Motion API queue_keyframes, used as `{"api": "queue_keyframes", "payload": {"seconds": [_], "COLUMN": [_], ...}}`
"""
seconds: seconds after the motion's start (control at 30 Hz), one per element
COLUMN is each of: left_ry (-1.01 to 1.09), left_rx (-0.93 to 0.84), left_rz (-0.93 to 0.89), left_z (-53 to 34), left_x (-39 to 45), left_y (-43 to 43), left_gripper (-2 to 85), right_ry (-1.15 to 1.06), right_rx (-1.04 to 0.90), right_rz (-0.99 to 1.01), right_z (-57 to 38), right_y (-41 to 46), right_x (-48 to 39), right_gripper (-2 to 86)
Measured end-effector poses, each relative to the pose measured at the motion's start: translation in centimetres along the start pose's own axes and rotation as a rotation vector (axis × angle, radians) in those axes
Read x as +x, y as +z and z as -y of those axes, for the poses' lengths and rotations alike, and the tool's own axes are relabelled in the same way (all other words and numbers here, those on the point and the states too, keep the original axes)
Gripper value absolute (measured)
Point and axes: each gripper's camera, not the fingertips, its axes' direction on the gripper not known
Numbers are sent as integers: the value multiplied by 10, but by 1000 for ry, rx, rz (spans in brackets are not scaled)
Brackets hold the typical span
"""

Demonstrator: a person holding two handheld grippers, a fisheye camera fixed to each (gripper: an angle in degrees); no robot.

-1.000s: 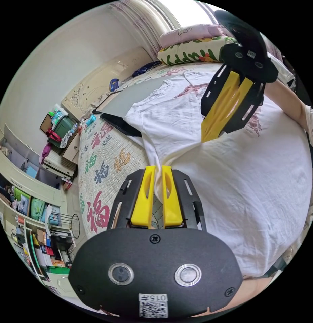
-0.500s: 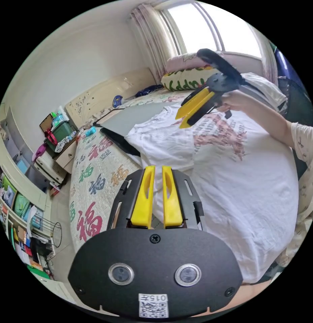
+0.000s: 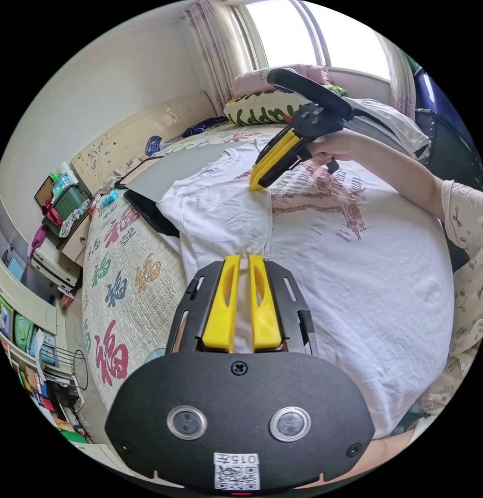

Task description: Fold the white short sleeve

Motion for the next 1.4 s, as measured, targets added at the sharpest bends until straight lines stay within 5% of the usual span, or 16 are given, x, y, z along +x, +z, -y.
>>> {"api": "queue_keyframes", "payload": {"seconds": [0.3,0.6,0.73,0.9,1.4], "left_ry": [-9,-368,-597,-594,-521], "left_rx": [6,256,146,174,-121], "left_rz": [-25,-126,-58,-16,-44], "left_z": [-29,-89,-71,-4,132], "left_x": [-7,-110,-190,-205,-209], "left_y": [23,16,40,79,214], "left_gripper": [26,59,71,88,105], "right_ry": [26,487,505,495,503], "right_rx": [0,390,363,264,-38], "right_rz": [118,255,102,-51,-25], "right_z": [0,-51,-63,-62,-56], "right_y": [-18,-107,-110,-62,35], "right_x": [27,173,208,234,293], "right_gripper": [72,75,81,120,132]}}
